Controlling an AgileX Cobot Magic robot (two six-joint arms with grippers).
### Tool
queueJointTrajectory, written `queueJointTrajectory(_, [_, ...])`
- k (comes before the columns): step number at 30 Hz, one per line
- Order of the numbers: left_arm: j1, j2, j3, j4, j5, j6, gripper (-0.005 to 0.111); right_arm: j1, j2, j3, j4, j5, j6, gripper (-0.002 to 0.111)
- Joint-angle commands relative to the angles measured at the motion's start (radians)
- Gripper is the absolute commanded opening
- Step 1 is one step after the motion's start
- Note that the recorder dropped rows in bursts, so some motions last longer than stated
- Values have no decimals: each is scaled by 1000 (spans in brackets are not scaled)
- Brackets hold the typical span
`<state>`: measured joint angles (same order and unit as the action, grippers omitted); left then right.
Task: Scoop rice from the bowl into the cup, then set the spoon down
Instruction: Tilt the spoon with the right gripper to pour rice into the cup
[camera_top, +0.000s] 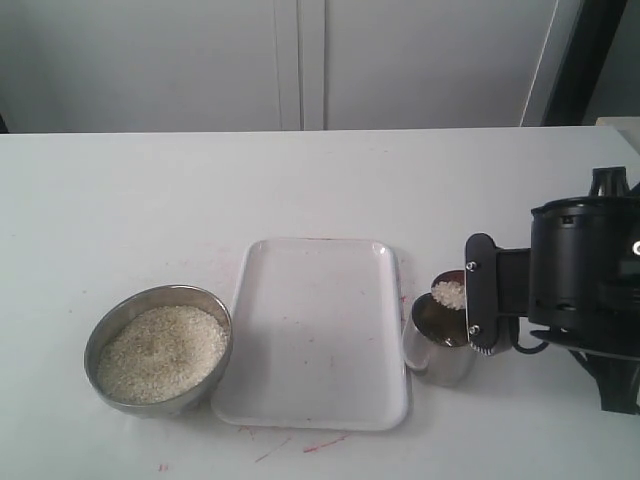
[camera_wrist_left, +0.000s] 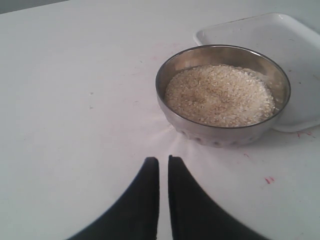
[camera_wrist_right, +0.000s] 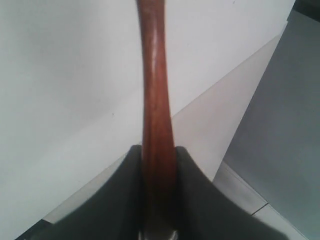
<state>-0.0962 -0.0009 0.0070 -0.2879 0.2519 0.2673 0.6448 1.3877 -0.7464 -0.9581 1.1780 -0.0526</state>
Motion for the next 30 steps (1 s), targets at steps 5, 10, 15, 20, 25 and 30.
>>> queueJointTrajectory(5, [-7,1,-7,-11,3,-2,14,-8,0,3,-64,-3,-45,0])
queueJointTrajectory(10, [-7,1,-7,-11,3,-2,14,-8,0,3,-84,0,-127,0])
queueJointTrajectory(15, [-7,1,-7,-11,3,-2,14,-8,0,3,-136,9,-136,0])
queueJointTrajectory(20, [-7,1,-7,-11,3,-2,14,-8,0,3,-162,36,-200,0])
queueJointTrajectory(25, [-7,1,-7,-11,3,-2,14,-7,0,3,-203,43,-213,0])
queueJointTrajectory(30, [-7,1,-7,-11,3,-2,14,-7,0,3,-235,43,-209,0])
